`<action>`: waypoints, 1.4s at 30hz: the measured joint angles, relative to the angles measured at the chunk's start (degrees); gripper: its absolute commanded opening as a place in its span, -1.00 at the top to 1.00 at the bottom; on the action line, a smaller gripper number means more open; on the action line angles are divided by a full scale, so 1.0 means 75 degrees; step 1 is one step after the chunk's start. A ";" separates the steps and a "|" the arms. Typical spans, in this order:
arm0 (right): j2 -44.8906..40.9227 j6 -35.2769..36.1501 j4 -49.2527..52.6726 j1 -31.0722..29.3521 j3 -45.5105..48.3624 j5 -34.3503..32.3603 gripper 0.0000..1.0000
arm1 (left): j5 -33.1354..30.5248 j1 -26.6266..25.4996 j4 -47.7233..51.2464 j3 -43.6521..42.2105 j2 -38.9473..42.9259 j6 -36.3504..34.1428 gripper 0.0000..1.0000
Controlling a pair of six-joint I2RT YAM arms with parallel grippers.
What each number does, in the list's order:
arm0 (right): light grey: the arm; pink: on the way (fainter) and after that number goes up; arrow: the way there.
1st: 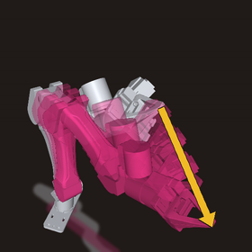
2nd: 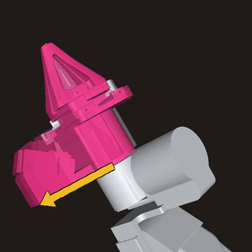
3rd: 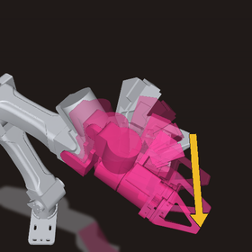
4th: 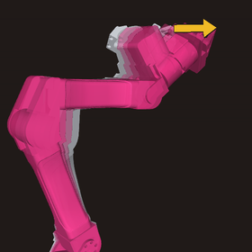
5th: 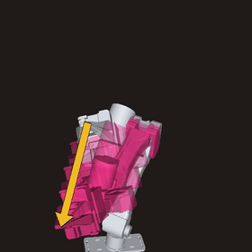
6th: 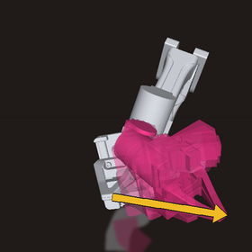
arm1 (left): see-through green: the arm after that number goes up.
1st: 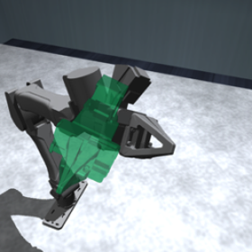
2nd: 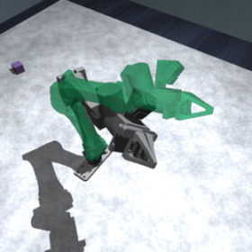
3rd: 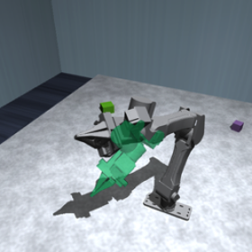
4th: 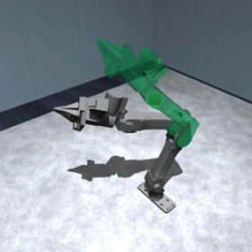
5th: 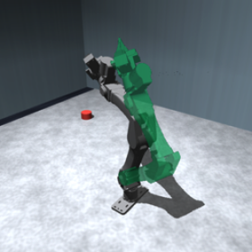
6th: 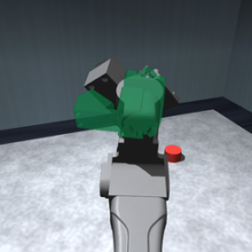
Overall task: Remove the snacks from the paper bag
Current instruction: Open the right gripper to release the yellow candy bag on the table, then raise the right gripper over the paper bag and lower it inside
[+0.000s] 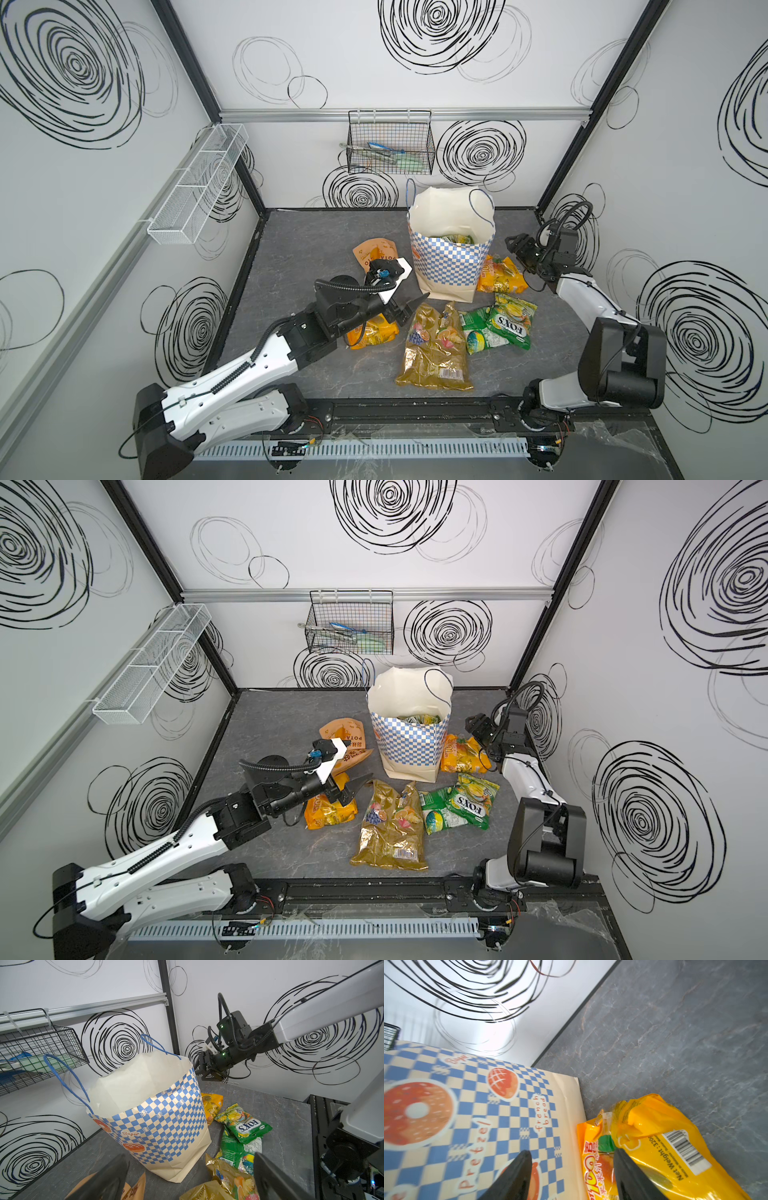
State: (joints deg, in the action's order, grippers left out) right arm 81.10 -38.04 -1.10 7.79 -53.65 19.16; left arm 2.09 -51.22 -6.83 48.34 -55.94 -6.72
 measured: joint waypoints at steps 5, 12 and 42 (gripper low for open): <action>-0.0772 0.0353 0.0157 -0.0554 -0.0493 -0.0411 -0.47 | 0.0003 0.0000 0.0000 0.0000 0.0000 0.0000 -0.92; -0.1070 0.1821 0.0484 -0.3022 -0.2500 -0.1629 -0.60 | -0.0041 0.0000 0.0015 0.0017 0.0000 0.0012 -0.92; 0.5919 0.3754 0.7085 -0.4220 -0.9203 -0.3162 -0.64 | -0.0280 0.0070 0.0099 0.0143 0.0003 0.0283 -0.92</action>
State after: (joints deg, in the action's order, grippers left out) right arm 125.49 -9.89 52.03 -23.86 -122.67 -4.56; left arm -0.01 -50.70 -6.09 49.41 -55.92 -4.60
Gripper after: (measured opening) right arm 0.810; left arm 0.962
